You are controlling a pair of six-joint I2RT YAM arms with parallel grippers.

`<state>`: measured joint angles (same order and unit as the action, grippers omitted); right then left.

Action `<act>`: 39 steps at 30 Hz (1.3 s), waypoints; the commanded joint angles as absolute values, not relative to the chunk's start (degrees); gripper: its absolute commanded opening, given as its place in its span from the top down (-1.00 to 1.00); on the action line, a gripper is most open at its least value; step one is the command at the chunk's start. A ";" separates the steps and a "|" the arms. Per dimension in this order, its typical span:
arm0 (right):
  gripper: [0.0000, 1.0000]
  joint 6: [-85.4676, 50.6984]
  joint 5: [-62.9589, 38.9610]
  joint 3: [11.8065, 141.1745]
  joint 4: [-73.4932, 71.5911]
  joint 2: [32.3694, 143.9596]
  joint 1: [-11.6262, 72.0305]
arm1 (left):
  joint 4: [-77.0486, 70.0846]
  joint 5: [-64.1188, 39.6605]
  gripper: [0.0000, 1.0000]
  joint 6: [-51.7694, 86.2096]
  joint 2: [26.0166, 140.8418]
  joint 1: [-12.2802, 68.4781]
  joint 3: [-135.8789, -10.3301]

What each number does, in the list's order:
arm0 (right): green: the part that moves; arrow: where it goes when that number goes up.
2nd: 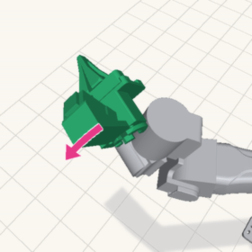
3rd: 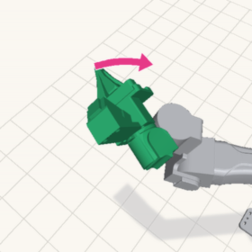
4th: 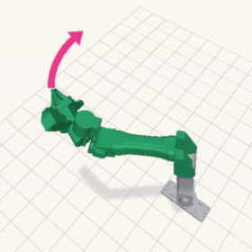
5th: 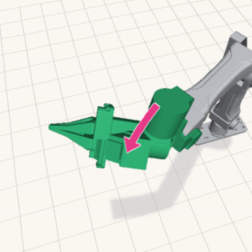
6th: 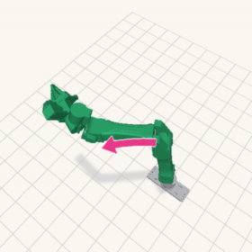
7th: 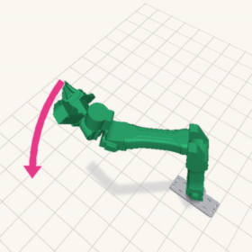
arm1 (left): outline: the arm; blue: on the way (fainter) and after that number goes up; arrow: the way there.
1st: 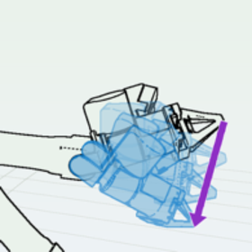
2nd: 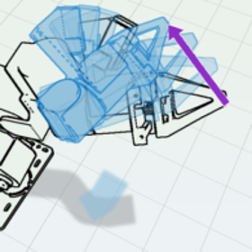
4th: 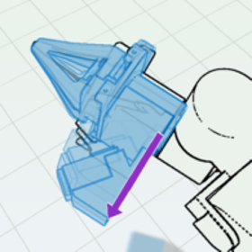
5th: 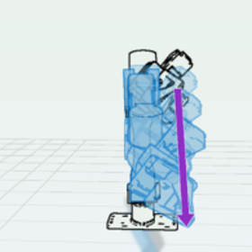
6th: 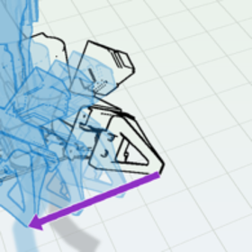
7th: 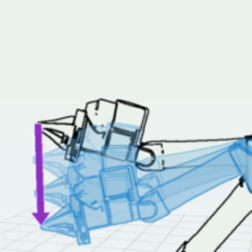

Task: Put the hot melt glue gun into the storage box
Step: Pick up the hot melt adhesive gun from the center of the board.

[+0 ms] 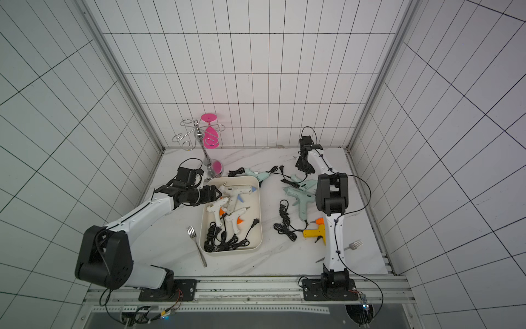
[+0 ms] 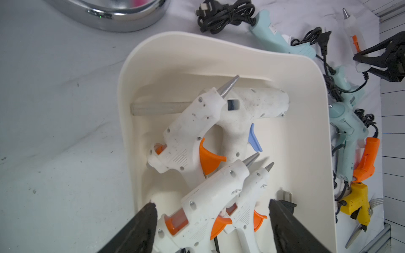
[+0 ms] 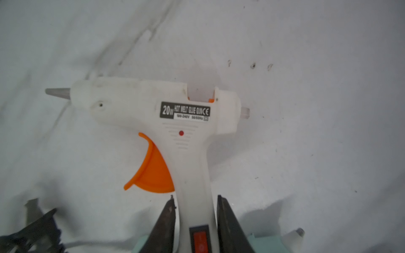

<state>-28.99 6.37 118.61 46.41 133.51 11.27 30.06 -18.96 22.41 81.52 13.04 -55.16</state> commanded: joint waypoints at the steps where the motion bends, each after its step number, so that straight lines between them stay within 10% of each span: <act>1: 0.82 -27.59 4.17 113.93 39.37 122.43 9.86 | 25.18 -23.59 -0.65 21.13 78.50 13.01 -57.97; 22: 0.86 -39.87 -56.03 84.95 23.94 91.50 16.73 | -3.78 -21.73 -0.96 15.76 78.06 27.11 -63.81; 39: 0.83 -35.71 -63.45 77.41 28.54 84.20 26.07 | -15.17 -15.86 -0.69 18.30 82.46 33.49 -63.58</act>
